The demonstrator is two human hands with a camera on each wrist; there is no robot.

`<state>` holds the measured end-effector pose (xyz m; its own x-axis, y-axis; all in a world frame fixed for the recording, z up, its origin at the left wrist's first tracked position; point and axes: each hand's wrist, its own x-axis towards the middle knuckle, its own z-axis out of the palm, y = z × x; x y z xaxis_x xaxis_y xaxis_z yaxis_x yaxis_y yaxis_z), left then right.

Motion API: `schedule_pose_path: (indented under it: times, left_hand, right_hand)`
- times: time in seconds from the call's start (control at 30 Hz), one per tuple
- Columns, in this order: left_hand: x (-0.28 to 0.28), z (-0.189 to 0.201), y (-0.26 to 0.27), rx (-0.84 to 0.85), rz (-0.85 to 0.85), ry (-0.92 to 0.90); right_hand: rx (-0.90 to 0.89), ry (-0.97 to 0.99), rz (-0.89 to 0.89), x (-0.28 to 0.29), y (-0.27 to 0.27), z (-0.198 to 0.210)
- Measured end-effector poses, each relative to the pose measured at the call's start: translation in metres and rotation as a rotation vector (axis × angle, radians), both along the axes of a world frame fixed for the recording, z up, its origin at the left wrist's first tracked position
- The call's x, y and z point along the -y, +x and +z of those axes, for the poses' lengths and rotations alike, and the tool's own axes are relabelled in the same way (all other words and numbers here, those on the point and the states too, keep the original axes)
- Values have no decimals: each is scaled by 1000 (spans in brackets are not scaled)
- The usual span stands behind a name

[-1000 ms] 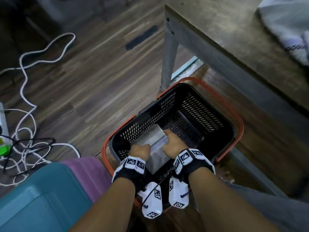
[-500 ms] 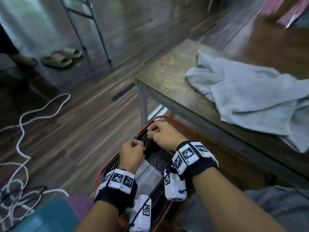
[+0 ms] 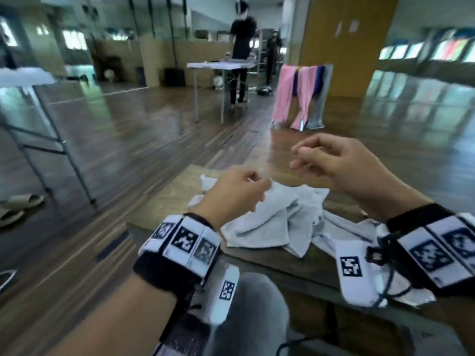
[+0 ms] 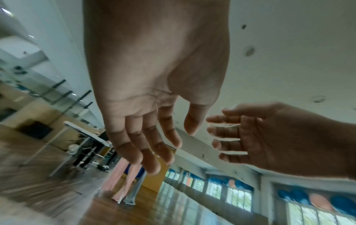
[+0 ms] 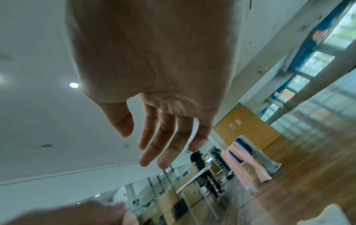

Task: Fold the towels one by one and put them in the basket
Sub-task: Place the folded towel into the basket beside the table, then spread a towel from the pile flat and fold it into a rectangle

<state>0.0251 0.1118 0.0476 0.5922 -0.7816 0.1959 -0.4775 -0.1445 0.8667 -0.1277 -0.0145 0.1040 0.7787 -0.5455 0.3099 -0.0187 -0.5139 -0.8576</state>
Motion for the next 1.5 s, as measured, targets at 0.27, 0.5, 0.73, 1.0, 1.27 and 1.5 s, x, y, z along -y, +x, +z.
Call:
schedule_pose_path:
  times: [0.27,0.5,0.73,1.0,1.27,1.5]
  left_hand:
    - [143,-11,-67,124,-359,368]
    - [210,-121,-93,308,-529,650]
    - [236,-161,-91,545,-352,602]
    - [260,-136,-107,260,-587,64]
    - [263,-153,-100,388,-457,130]
    - [273,-154,-104,165,-452,124]
  right_hand:
    - [-185,90,-376,103,-103,-80]
    - [-530,98,-432,145,-135,-178]
    - [-743,-3,-385,165,-128,-229]
    - [-474,-109,-621,189,-127,-214]
    - [-329,-32,-513,203,-163,-188]
    - [-794,-3,-355,202,-178,-195]
